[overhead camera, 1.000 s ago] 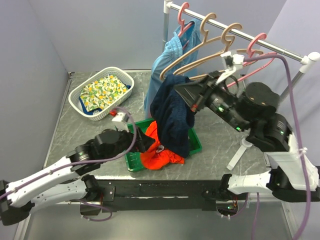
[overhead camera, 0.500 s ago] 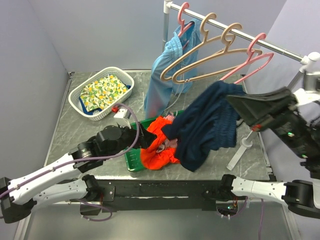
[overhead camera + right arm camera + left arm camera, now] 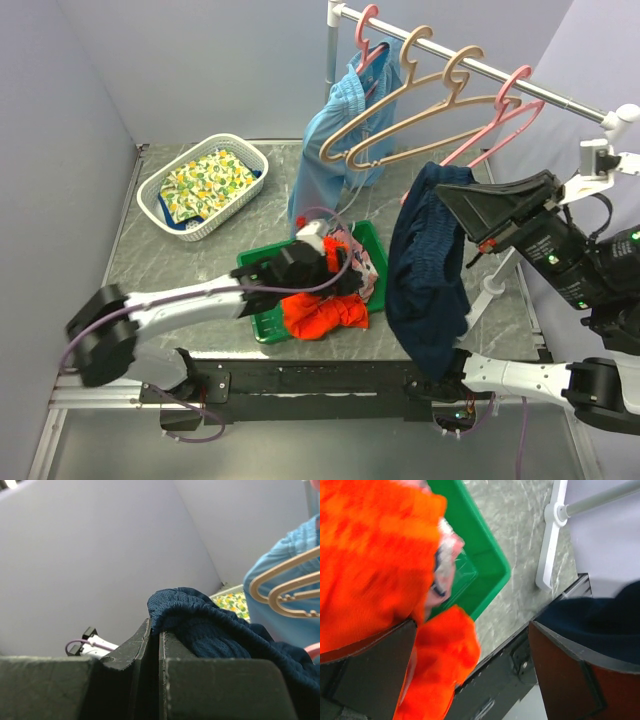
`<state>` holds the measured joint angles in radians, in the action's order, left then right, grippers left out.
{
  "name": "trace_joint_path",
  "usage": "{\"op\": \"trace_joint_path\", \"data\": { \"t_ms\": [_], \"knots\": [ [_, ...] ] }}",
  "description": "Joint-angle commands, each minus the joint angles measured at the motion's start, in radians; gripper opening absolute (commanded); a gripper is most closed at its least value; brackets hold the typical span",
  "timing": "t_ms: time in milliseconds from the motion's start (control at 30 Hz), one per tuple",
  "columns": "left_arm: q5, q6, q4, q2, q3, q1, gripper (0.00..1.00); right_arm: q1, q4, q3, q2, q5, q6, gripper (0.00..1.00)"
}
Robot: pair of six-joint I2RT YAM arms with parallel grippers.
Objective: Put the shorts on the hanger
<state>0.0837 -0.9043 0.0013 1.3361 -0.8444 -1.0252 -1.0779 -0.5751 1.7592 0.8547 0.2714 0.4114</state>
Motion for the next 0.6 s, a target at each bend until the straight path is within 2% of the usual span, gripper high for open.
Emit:
{"op": "trace_joint_path", "data": {
  "t_ms": [0, 167, 267, 400, 567],
  "knots": [
    [-0.074, 0.016, 0.167, 0.151, -0.162, -0.012, 0.99, -0.007, 0.05, 0.013, -0.006, 0.052, -0.02, 0.0],
    [-0.111, 0.045, 0.197, 0.337, -0.356, -0.032, 0.99, -0.007, 0.037, 0.005, -0.017, 0.065, -0.022, 0.0],
    [-0.131, 0.068, 0.19, 0.515, -0.482, -0.044, 0.99, -0.007, 0.021, 0.016, -0.009, 0.063, -0.019, 0.0],
    [-0.173, 0.087, 0.215, 0.65, -0.61, -0.044, 0.99, -0.007, 0.015, 0.017, 0.001, 0.057, -0.011, 0.0],
    [-0.187, 0.12, 0.169, 0.776, -0.775, -0.068, 0.98, -0.005, 0.006, 0.011, 0.015, 0.049, 0.0, 0.0]
  ]
}}
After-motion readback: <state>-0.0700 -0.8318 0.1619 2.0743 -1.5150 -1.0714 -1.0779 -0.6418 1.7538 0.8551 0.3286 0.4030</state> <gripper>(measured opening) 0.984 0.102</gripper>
